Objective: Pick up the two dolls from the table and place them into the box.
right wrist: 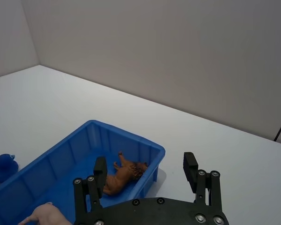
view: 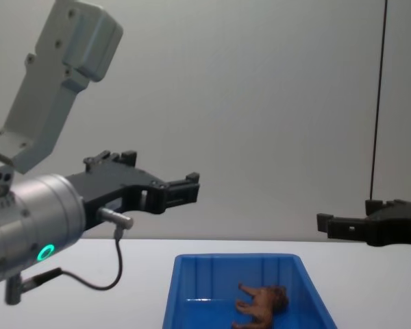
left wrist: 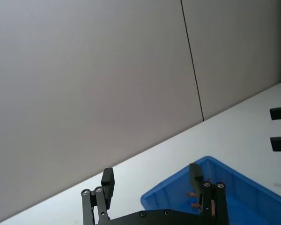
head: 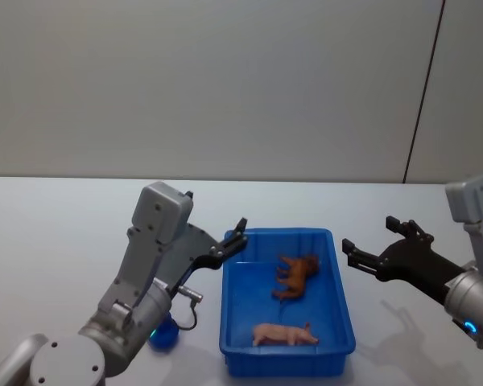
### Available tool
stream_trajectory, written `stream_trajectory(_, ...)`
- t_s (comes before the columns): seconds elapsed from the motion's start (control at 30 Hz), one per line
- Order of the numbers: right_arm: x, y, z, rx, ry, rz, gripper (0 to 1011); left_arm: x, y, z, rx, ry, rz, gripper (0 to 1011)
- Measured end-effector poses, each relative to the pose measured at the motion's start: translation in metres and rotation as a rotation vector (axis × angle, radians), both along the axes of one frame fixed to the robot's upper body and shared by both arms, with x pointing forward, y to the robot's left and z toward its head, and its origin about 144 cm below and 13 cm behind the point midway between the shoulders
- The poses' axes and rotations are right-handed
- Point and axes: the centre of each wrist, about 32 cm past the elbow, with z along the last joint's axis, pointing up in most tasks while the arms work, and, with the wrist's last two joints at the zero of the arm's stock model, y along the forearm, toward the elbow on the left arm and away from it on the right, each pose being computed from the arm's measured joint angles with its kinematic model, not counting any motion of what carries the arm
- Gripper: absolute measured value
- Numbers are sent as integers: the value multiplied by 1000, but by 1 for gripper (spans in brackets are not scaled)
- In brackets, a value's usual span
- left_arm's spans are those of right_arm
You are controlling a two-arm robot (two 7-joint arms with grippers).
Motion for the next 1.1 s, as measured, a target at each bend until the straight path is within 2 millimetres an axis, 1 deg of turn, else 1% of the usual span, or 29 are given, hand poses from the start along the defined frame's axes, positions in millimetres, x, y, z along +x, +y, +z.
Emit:
stream_trajectory(0.3,-2,-6,-1,-2,-2,1,1001,-18,8,-1,17,95,64,1002)
stream_trajectory(0.4,-3,-7,-1,-3,-3,1,1001,-26,13,-4,19,147,93,1002)
stream_trajectory(0.43,-3,-7,-1,-3,-3,1,1001,-26,13,-4,19,147,93,1002)
stream_trajectory(0.53,-3,-8,-1,-4,-3,1,1001,-33,18,-11,19,194,118,1002)
stream_trajectory(0.67,-4,-8,-1,-4,-3,1,1001,-37,21,-16,15,226,132,1002)
stream_trajectory(0.87,-4,-9,-2,-4,-3,1,1001,-40,29,-30,12,302,158,1002)
stream_trajectory(1.1,-4,-10,-2,-4,-4,2,1001,-36,37,-46,15,362,165,1002)
